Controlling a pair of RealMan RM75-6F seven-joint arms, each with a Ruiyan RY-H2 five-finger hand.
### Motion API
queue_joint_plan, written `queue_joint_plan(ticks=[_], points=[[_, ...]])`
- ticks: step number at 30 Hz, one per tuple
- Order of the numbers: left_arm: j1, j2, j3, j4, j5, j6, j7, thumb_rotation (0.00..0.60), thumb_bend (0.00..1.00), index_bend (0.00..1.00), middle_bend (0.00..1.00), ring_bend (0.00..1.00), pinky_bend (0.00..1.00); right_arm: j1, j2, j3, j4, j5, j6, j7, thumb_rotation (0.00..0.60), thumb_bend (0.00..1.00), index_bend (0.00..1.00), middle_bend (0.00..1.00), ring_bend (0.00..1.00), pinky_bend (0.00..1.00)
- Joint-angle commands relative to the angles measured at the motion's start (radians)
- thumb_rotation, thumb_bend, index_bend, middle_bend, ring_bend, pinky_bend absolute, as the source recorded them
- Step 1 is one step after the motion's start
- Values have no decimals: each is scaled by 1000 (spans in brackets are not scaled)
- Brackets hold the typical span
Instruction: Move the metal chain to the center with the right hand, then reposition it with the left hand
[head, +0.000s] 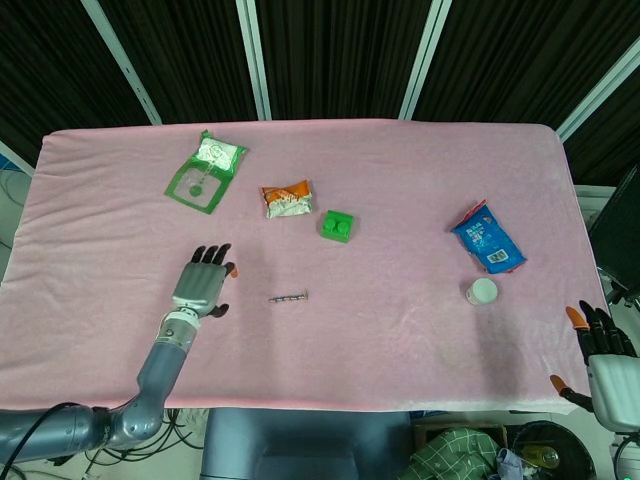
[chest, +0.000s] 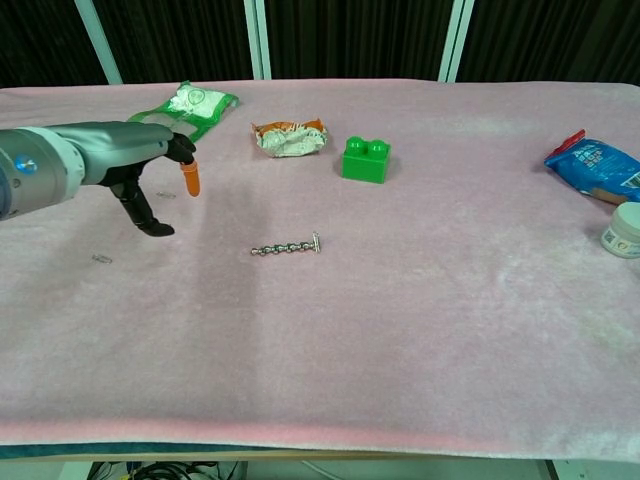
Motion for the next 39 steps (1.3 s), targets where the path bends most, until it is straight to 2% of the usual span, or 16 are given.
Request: queue_joint_plan(ticks=[1,11,15,19,28,34,39], points=[[-63,-13,-20,55,-76,-94,6,600,220,359,28,0,0,-2,-3,4,-2,3,-2,-8,600,88,12,0,0,179],[-184,-27,14,179,-167,-241,7,600,217,392,32,0,0,-9,-8,20,1,18,-4,-16,600,88,12,0,0,179],[-203,-69,42,223,-146,-218,-10,600,219,410,33,0,0,-11,-9,24,2,17,-3,-13,600,89,12,0,0,179],[-211,-105,47,258,-130,-213,-48,600,226,442,41,0,0,-13,-8,28,4,19,-4,-9,600,92,12,0,0,179],[-215,-192,79,311,-53,-102,-84,600,259,463,51,0,0,-19,-2,36,5,21,-2,12,600,109,12,0,0,179],[-207,-250,88,318,-29,-41,-104,600,256,466,53,0,0,-22,-1,42,6,22,-1,15,600,110,12,0,0,179],[-213,-271,88,308,-30,-18,-92,600,255,507,70,0,0,-24,1,46,6,29,-6,17,600,110,12,0,0,179]])
